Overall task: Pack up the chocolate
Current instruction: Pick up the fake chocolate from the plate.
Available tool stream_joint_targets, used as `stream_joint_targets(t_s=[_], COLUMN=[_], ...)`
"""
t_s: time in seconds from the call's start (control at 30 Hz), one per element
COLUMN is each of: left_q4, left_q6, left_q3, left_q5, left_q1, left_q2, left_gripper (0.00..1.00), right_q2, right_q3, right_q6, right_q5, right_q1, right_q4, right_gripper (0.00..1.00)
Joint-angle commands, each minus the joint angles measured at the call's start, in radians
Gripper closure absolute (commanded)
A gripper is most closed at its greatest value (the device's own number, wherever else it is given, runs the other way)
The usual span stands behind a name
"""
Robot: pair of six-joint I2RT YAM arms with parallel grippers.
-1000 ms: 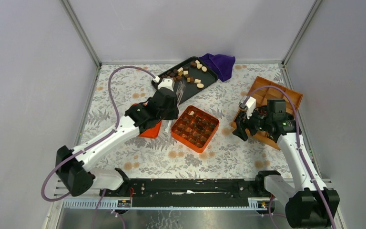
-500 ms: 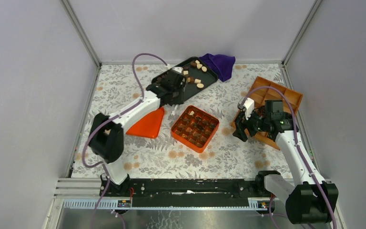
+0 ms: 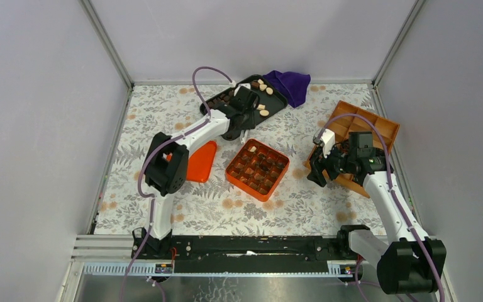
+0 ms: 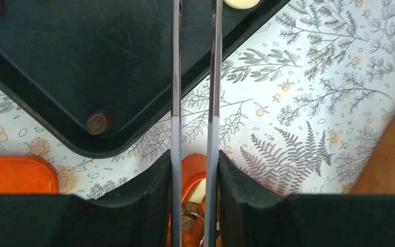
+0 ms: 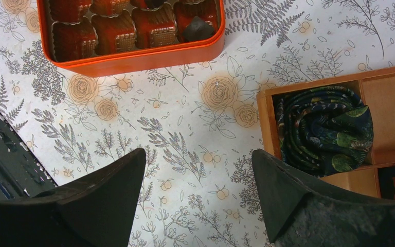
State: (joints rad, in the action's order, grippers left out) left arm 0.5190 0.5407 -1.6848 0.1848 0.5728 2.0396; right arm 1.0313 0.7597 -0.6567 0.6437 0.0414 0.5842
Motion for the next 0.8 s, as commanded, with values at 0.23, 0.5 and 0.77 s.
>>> stream_joint_targets(t_s=[0.23, 0.5, 0.77], left_q4=[-0.016, 0.025, 0.04], left_q6=[0.03, 0.03, 0.045], left_q3=[-0.122, -0.159, -0.181], left_q5=[-0.016, 0.011, 0.02], left_q1=[-0.016, -0.019, -0.025], left_q2=[0.086, 0.131, 0.147], left_gripper=[0.57, 0.56, 0.61], right_q2=[-0.007, -0.009, -0.01], right_q3=[0.006, 0.006, 0.006], right_q6=[-0.01, -0.014, -0.015], right_q5=[-0.008, -0.004, 0.001], right_q1=[0.01, 0.009, 0.009], right_q4=[-0.023, -0.018, -0.017], right_gripper=[0.17, 0.17, 0.17])
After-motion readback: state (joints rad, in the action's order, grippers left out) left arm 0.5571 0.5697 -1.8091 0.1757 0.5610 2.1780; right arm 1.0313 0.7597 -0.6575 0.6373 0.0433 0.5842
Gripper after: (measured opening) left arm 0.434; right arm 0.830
